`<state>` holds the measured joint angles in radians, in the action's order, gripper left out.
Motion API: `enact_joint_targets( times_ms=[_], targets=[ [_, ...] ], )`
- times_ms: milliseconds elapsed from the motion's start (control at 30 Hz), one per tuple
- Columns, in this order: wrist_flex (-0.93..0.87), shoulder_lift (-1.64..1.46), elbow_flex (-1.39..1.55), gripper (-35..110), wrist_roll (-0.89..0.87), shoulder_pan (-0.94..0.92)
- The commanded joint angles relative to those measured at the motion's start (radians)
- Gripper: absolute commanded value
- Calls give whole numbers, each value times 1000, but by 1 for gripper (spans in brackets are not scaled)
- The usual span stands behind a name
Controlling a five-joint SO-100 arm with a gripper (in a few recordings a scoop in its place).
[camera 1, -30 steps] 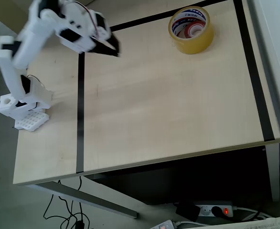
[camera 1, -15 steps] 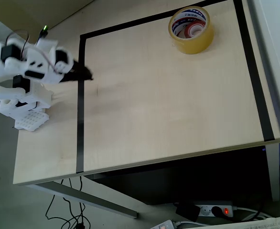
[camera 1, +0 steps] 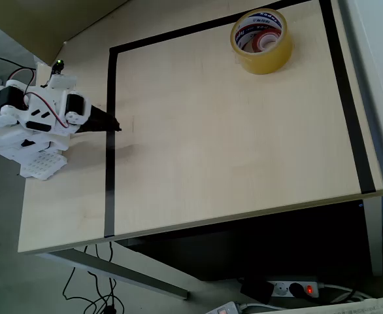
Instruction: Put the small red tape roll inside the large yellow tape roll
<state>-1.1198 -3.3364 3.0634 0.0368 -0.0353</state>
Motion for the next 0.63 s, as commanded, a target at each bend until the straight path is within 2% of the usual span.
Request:
enact_joint_targets(
  times_ms=[0, 267, 600],
  targets=[
    [-98, 2, 54, 0, -48, -29],
    [-121, 2, 55, 0, -78, -89],
    [-121, 2, 55, 0, -78, 3]
  ],
)
